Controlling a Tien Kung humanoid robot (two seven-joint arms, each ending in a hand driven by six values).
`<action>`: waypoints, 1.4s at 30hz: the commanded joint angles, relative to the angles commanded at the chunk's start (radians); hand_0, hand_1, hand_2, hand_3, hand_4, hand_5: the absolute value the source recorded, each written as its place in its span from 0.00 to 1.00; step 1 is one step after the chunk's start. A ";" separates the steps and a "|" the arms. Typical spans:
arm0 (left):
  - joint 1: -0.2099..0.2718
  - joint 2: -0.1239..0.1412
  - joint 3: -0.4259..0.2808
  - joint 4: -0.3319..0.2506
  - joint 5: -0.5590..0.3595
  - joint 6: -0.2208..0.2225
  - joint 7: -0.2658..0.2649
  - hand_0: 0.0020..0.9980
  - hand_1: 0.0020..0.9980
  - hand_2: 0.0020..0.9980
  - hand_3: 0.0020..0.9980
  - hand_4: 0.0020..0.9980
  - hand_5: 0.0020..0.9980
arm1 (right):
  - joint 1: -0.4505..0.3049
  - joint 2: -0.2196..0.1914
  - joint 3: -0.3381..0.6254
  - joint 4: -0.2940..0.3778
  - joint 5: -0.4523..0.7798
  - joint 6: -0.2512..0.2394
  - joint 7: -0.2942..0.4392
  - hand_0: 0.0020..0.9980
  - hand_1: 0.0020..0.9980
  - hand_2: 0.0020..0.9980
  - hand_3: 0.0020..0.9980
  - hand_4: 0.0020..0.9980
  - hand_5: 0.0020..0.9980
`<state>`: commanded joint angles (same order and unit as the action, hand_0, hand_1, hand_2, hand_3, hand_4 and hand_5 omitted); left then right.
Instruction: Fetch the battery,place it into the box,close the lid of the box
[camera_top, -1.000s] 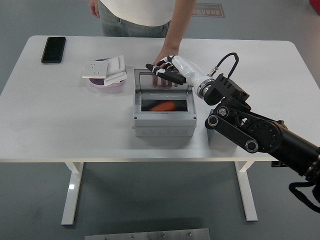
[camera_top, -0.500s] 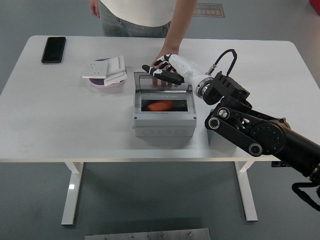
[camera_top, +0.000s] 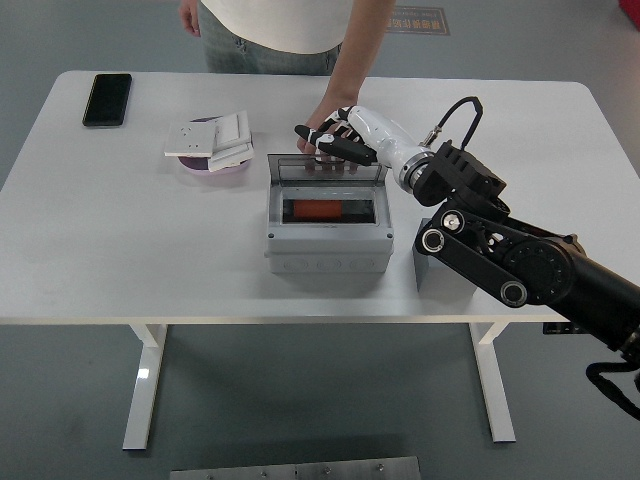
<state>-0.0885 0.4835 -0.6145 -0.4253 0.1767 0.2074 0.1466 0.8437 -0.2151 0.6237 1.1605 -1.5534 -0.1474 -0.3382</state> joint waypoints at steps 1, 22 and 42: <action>-0.001 0.000 0.000 0.000 -0.001 0.000 0.000 0.59 0.75 0.66 0.60 0.72 0.24 | 0.000 0.000 0.000 0.001 0.000 0.002 -0.002 0.66 0.64 0.63 0.72 0.91 1.00; -0.001 0.000 -0.003 0.000 -0.004 0.006 0.002 0.59 0.76 0.66 0.60 0.72 0.24 | -0.011 -0.024 0.008 0.087 0.010 0.104 -0.132 0.60 0.61 0.64 0.70 0.92 1.00; 0.005 0.000 -0.005 0.000 -0.001 0.008 0.005 0.59 0.75 0.66 0.60 0.72 0.25 | -0.012 -0.026 0.009 0.125 0.025 0.181 -0.233 0.51 0.59 0.62 0.69 0.92 1.00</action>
<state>-0.0839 0.4832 -0.6195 -0.4254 0.1756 0.2152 0.1519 0.8319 -0.2412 0.6324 1.2854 -1.5283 0.0331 -0.5710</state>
